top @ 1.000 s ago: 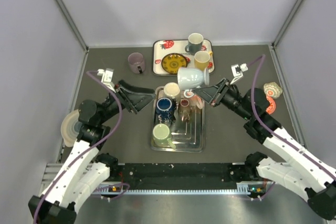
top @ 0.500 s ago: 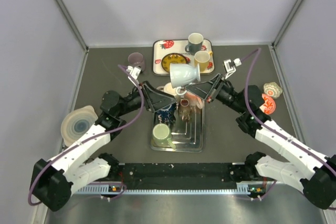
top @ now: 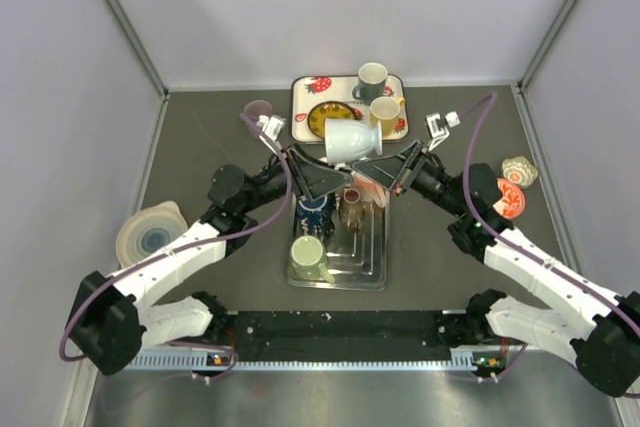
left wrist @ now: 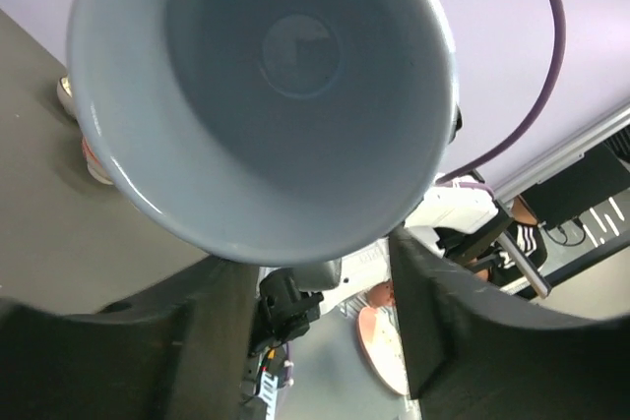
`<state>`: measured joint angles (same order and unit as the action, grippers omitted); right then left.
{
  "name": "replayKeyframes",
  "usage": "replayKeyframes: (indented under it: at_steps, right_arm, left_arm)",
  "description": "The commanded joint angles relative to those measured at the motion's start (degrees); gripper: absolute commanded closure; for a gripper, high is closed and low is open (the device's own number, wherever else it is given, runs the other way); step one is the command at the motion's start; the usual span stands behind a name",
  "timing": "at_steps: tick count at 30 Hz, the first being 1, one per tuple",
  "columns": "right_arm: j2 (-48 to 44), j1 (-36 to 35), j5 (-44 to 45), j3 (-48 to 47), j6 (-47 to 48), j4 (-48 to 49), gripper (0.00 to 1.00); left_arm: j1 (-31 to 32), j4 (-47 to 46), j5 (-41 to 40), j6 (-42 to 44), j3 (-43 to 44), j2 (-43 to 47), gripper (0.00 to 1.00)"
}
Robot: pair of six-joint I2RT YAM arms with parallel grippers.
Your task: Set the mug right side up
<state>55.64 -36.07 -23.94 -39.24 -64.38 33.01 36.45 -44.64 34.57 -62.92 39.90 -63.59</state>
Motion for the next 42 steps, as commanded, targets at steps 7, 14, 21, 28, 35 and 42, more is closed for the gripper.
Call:
replayKeyframes:
  at_steps: [7, 14, 21, 28, 35, 42]
  right_arm:
    - [-0.8, 0.1, -0.8, 1.9, -0.1, 7.5, 1.0]
    - [-1.8, -1.5, -0.2, 3.6, 3.2, 4.8, 1.0]
    - [-3.5, -2.4, 0.7, 5.4, 6.4, 2.4, 1.0]
    - [-6.8, -2.9, 1.9, 5.7, 10.6, -3.5, 1.0]
    - [-9.1, -3.7, 4.3, -1.3, 19.4, -21.6, 0.56]
    - [-11.1, -3.7, 8.4, -6.2, 24.9, -32.8, 0.41]
  left_arm:
    - [2.0, -14.0, -6.3, -3.2, 3.6, -3.0, 0.62]
    - [2.1, -18.9, -8.6, -7.0, 3.6, -4.2, 0.57]
    - [2.2, -21.9, -10.0, -9.4, 3.1, -5.3, 0.87]
    - [2.3, -18.8, -10.1, -8.6, 3.0, -4.0, 1.0]
    - [2.4, 1.3, -12.4, 5.0, 4.0, 3.0, 1.0]
    - [2.3, 13.4, -23.0, 17.7, 4.9, 11.5, 1.0]
